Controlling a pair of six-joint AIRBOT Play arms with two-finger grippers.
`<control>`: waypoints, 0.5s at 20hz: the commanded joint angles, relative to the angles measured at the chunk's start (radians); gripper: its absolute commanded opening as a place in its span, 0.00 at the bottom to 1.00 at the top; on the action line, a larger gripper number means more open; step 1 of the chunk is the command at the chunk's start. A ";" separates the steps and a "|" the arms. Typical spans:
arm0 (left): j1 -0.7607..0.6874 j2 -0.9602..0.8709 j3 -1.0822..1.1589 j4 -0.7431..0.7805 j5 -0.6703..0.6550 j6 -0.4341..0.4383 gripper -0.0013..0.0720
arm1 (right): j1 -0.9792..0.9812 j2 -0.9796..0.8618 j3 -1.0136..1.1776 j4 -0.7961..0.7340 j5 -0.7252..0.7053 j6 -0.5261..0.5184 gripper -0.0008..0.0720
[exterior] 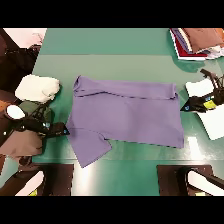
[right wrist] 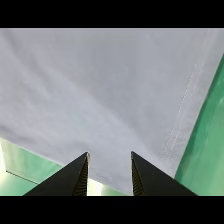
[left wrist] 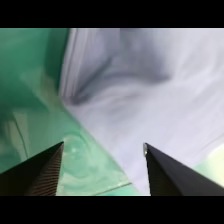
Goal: Fold the shirts.
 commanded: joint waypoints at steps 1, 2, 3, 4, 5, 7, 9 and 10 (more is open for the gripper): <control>0.001 0.031 -0.091 -0.035 0.021 -0.008 0.82 | 0.001 0.034 -0.092 0.014 -0.038 -0.003 0.44; 0.001 0.031 -0.103 -0.054 0.029 -0.005 0.82 | 0.001 0.041 -0.104 0.015 -0.045 -0.003 0.44; 0.001 0.031 -0.114 -0.090 0.040 0.015 0.82 | 0.001 0.046 -0.112 0.014 -0.053 -0.003 0.44; 0.000 0.030 -0.124 -0.121 0.053 0.026 0.82 | 0.001 0.050 -0.116 0.014 -0.055 -0.002 0.44; 0.001 0.030 -0.133 -0.138 0.071 0.030 0.82 | 0.001 0.050 -0.114 0.016 -0.054 -0.002 0.44; 0.001 0.030 -0.147 -0.144 0.107 0.029 0.57 | 0.001 0.050 -0.115 0.016 -0.055 -0.002 0.44; 0.000 0.030 -0.153 -0.169 0.134 0.029 0.45 | 0.001 0.050 -0.115 0.016 -0.053 -0.002 0.44; 0.000 0.030 -0.153 -0.175 0.143 0.029 0.44 | 0.001 0.050 -0.115 0.015 -0.053 -0.002 0.44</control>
